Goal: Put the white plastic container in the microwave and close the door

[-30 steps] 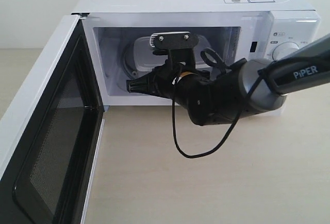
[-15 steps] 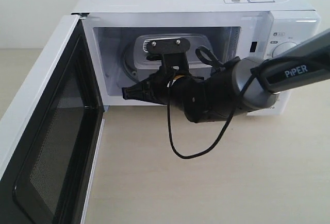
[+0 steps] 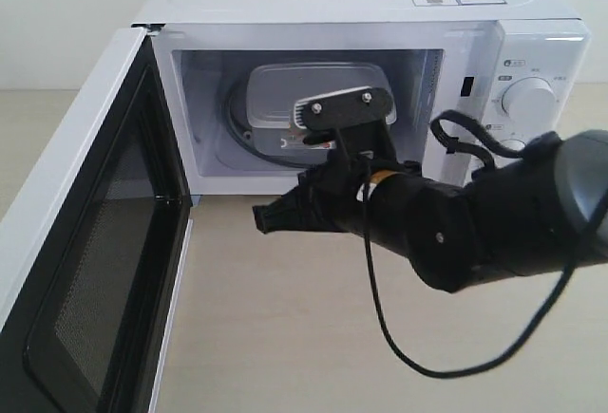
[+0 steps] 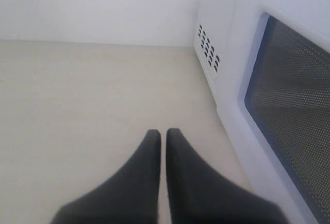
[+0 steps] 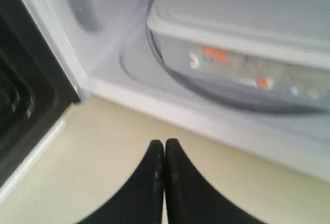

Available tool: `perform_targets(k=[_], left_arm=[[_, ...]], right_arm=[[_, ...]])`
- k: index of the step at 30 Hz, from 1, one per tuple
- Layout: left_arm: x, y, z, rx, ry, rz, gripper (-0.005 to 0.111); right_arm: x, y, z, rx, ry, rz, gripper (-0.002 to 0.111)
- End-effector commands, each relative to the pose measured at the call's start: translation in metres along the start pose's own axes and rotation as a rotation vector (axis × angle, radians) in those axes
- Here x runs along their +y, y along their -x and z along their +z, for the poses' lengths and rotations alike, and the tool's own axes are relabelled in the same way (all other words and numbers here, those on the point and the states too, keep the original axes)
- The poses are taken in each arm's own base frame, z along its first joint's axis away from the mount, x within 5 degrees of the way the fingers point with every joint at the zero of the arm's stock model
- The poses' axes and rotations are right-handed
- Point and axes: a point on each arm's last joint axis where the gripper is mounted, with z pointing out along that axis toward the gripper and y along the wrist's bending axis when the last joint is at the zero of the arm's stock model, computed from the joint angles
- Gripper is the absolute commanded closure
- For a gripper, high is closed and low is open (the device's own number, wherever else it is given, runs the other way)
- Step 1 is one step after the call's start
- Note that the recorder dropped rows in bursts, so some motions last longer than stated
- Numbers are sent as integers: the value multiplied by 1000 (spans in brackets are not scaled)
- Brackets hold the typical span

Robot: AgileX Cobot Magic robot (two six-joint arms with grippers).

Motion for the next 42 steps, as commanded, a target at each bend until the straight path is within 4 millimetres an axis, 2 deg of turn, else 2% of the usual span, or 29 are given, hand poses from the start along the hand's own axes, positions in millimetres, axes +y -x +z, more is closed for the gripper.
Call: perform_targets(k=[1, 4, 9, 17, 22, 24, 29, 42], left_arm=[[0, -1, 0, -1, 1, -8, 102], [0, -1, 0, -1, 1, -8, 102], [0, -1, 0, -1, 1, -8, 102], [0, -1, 0, -1, 1, -8, 102], [0, -1, 0, -1, 1, -8, 102], [0, -1, 0, -1, 1, -8, 102], [0, -1, 0, -1, 1, -8, 102], [0, -1, 0, -1, 5, 10, 102]], right_arm=[[-9, -17, -21, 13, -19, -21, 108], [-18, -25, -40, -31, -46, 8, 108], [-39, -42, -85, -61, -136, 111, 108], [-62, -49, -148, -238, -187, 109, 108], [-87, -50, -180, -320, -411, 157, 108], [-94, -51, -188, -319, -467, 185, 108], [-96, -48, -199, -368, -469, 265, 108], [-97, -46, -201, -385, -464, 281, 108]])
